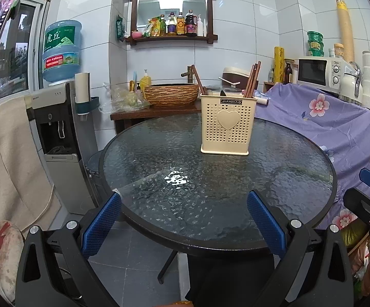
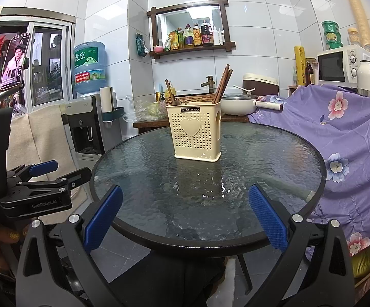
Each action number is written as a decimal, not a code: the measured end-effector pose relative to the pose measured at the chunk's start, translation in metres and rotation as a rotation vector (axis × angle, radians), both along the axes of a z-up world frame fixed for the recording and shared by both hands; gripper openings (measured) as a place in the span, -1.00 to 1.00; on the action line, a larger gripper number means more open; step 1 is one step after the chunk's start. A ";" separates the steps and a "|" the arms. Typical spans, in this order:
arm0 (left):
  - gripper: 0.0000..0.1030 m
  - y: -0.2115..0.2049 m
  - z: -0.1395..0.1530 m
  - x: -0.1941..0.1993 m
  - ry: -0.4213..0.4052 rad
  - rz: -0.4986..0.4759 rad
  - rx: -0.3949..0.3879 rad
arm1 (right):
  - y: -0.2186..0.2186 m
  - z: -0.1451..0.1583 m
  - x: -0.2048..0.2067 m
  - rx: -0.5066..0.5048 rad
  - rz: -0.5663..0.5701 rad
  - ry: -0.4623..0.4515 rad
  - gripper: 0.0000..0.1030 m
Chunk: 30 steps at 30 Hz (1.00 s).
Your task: Organize utensils
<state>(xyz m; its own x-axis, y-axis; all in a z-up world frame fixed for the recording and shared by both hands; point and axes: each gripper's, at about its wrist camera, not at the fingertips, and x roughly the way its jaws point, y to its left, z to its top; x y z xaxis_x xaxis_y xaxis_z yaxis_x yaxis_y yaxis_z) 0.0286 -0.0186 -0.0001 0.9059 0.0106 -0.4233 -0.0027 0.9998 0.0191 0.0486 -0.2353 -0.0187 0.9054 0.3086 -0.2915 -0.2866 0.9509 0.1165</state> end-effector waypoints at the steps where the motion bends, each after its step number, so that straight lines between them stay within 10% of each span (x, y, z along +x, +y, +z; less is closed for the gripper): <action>1: 0.88 0.000 0.000 0.000 0.001 0.000 0.001 | -0.001 0.001 0.001 0.000 0.000 0.000 0.89; 30: 0.88 -0.001 -0.004 0.000 0.007 -0.004 0.005 | -0.001 -0.001 0.002 0.002 -0.001 0.010 0.89</action>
<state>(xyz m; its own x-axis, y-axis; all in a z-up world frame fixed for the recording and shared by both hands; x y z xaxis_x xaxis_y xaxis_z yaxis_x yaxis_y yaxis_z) 0.0282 -0.0194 -0.0043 0.9030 0.0090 -0.4296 0.0014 0.9997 0.0239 0.0509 -0.2366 -0.0197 0.9027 0.3085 -0.2999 -0.2846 0.9509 0.1213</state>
